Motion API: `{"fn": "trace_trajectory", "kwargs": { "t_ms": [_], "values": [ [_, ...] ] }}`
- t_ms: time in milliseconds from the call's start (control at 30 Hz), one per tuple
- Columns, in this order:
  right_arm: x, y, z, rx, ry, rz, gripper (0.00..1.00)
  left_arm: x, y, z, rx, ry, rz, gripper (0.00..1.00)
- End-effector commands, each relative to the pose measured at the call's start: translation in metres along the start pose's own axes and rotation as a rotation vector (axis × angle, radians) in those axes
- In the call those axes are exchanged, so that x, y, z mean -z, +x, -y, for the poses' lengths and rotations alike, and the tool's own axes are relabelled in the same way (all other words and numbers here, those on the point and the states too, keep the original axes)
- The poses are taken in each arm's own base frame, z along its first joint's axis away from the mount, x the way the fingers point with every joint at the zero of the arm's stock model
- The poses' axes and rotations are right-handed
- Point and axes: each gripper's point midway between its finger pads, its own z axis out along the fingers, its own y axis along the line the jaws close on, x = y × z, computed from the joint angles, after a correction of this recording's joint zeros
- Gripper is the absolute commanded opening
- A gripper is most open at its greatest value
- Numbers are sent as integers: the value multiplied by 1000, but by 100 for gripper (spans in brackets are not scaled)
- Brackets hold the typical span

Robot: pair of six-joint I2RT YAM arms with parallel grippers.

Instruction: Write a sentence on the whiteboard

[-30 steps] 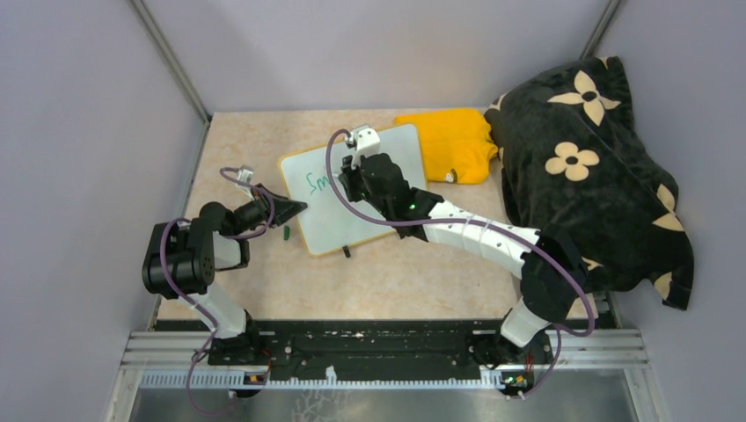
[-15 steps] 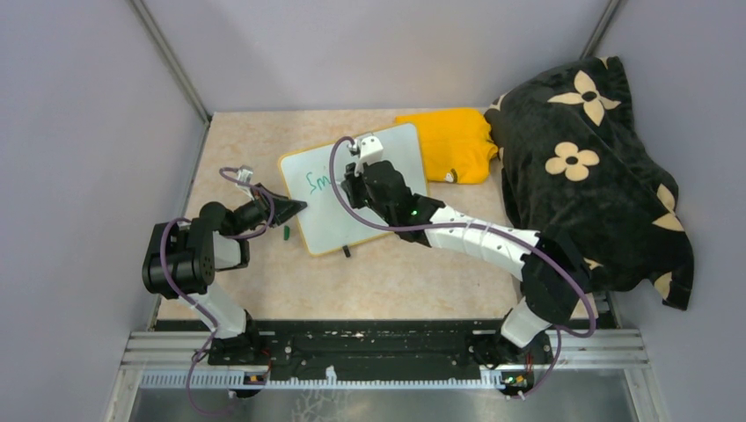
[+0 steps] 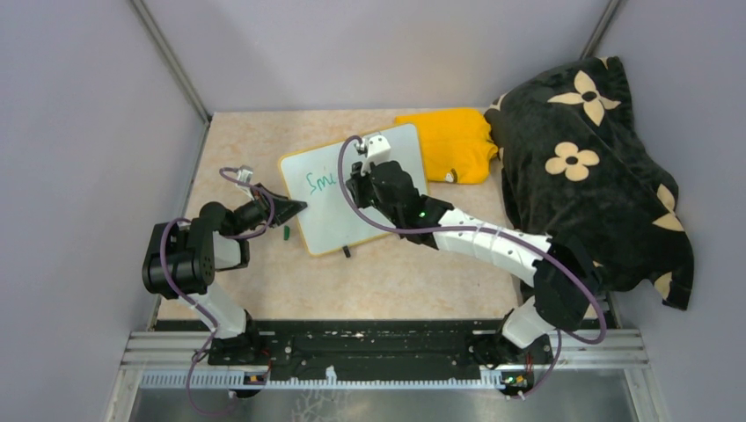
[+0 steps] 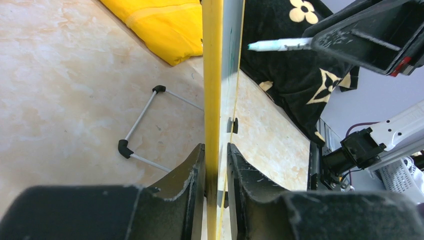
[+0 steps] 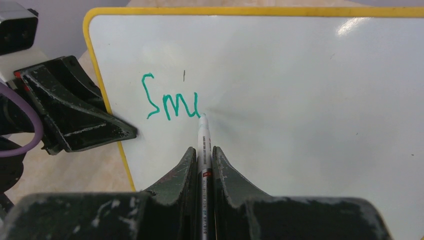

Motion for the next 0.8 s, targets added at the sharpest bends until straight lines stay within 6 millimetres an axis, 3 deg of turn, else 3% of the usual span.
{"fn": "trace_trajectory", "kwargs": {
  "t_ms": [0,433,767],
  "values": [
    [20,-58,-3,-45,-23,141,0,-3,-11,10,-96,41,11,28],
    [9,-82,-4,-35,-18,176,0,-3,-11,10,-96,39,11,29],
    [-7,-80,0,-39,-13,155,0,-3,-11,9,-95,38,10,29]
  ]
}}
